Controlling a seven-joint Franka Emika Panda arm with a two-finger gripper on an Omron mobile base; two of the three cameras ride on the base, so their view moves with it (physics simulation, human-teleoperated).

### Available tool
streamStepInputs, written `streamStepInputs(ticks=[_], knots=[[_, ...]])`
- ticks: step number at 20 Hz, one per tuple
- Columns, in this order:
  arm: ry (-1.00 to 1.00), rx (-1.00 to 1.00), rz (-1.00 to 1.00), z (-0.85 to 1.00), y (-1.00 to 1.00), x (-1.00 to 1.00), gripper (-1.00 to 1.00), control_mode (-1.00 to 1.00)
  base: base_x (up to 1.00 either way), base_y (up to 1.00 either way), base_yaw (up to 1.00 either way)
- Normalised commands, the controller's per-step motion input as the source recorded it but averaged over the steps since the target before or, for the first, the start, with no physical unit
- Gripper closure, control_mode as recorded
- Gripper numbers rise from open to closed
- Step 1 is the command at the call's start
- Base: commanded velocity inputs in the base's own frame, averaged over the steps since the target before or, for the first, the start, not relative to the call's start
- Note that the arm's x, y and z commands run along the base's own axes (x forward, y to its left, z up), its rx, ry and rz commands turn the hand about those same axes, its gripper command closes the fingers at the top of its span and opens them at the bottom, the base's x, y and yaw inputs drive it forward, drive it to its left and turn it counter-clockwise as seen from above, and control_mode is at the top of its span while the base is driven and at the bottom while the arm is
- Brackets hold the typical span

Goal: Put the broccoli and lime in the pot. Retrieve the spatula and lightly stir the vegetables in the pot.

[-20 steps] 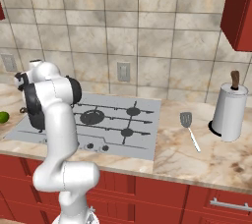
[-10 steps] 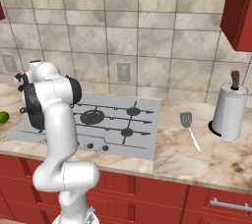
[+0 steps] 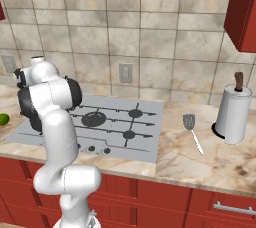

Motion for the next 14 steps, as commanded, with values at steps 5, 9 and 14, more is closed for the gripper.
streamStepInputs(ticks=[5,9,14], knots=[[0.11,-0.07,0.08,0.04,-0.12,-0.07,-1.0,-1.0,0.0,0.0,0.0],[0.01,-0.02,0.16,0.42,-0.04,-0.44,-1.0,-1.0,0.0,0.0,0.0],[-0.19,0.06,0.09,0.64,-0.41,-0.99,-1.0,-1.0,0.0,0.0,0.0]])
